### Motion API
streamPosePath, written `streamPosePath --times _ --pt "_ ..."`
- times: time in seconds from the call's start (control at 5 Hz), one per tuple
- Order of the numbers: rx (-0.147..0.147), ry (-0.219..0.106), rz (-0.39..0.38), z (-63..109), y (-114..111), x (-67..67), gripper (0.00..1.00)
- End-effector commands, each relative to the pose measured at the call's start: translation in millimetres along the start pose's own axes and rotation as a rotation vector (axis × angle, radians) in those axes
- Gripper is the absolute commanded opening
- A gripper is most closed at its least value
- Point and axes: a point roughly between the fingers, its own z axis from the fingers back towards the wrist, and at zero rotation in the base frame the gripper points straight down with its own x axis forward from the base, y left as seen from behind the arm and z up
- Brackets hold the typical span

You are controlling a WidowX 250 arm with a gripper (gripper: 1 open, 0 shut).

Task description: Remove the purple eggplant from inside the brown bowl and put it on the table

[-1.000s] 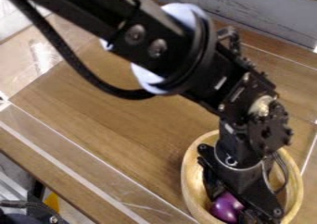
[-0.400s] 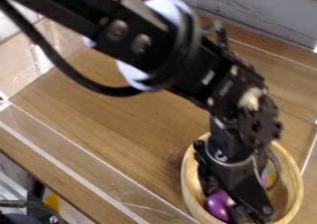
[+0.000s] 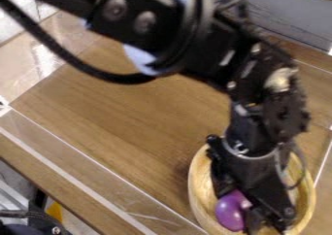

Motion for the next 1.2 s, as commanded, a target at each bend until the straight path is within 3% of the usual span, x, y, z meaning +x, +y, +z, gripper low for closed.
streamPosePath --times 0.0,0.6,1.0 --pt "-0.006 -0.062 0.036 9.6 8 4.7 0.0" --pt "-0.001 -0.068 0.118 15.8 28 0.4 0.0" --pt "0.004 -0.069 0.192 28.9 31 6.5 0.0"
